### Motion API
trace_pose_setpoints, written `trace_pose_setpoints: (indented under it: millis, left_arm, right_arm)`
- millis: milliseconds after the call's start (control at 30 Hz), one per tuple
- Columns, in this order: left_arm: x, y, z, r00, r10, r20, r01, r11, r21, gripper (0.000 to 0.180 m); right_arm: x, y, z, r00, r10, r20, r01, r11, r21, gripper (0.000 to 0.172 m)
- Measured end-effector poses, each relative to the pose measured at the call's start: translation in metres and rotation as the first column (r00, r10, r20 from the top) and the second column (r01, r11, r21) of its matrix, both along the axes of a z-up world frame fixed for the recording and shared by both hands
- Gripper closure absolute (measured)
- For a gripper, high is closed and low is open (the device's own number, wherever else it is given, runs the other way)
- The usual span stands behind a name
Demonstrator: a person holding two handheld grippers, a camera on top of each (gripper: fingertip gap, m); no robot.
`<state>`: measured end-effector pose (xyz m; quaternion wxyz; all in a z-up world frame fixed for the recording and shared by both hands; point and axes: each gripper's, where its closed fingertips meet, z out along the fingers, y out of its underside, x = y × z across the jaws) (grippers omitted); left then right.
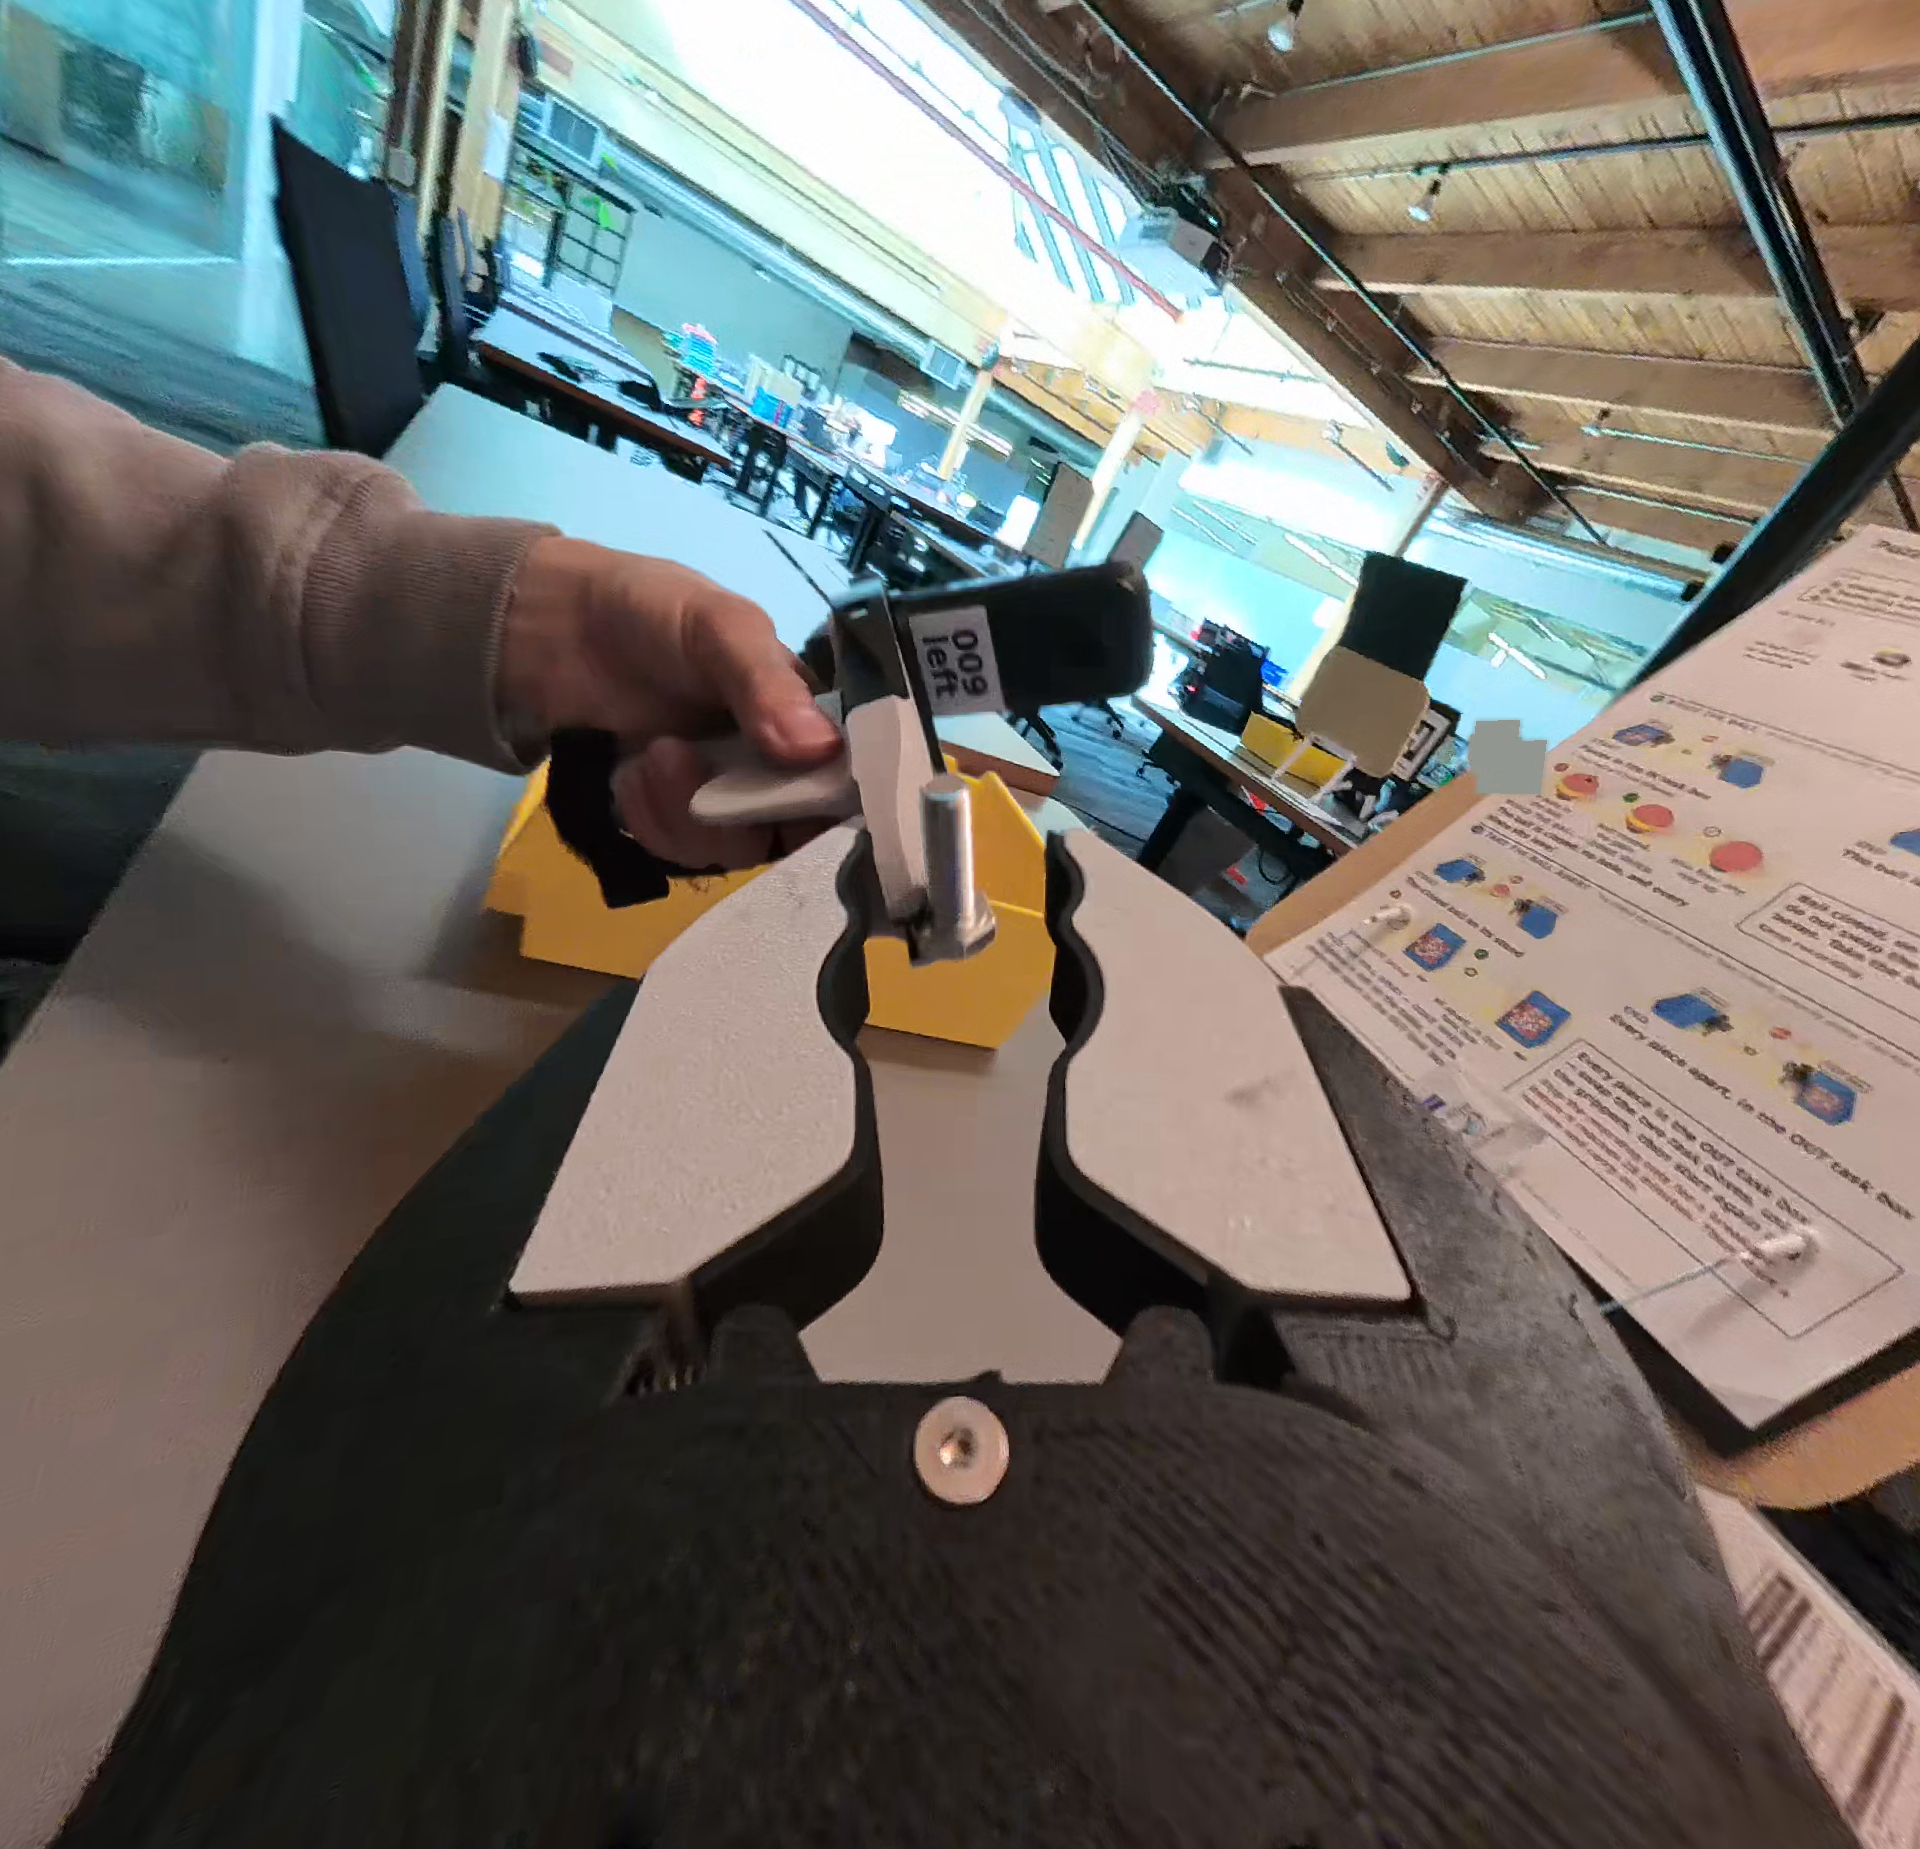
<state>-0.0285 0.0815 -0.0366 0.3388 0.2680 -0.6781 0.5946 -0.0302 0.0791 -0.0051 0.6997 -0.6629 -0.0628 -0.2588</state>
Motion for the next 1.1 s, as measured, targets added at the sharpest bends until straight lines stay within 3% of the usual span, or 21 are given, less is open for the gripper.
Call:
trace_pose_setpoints:
  millis: [100,200,500,1000,1100]
  left_arm:
    - [-0.015,-0.016,-0.002,0.999,-0.008,-0.044,0.006,0.999,-0.037,0.175]
    - [-0.029,-0.024,0.0,0.998,0.0,-0.068,-0.003,0.999,-0.048,0.175]
    - [-0.068,-0.018,-0.009,0.999,0.011,-0.036,-0.012,1.0,-0.027,0.175]
    - [-0.071,-0.021,-0.015,0.992,-0.061,-0.108,0.047,0.99,-0.13,0.175]
    - [-0.069,-0.02,-0.019,0.993,-0.043,-0.106,0.03,0.992,-0.119,0.175]
  right_arm:
    - [-0.009,-0.004,-0.01,1.0,0.013,0.021,-0.012,0.998,-0.066,0.14]
    - [-0.024,-0.007,-0.016,0.998,0.039,0.045,-0.034,0.994,-0.107,0.152]
    - [-0.065,-0.001,-0.025,0.988,0.156,-0.022,-0.157,0.974,-0.165,0.153]
    - [-0.069,-0.004,-0.029,0.977,0.212,0.023,-0.207,0.969,-0.136,0.156]
    - [-0.07,-0.008,-0.02,0.974,0.227,0.01,-0.226,0.971,-0.075,0.157]
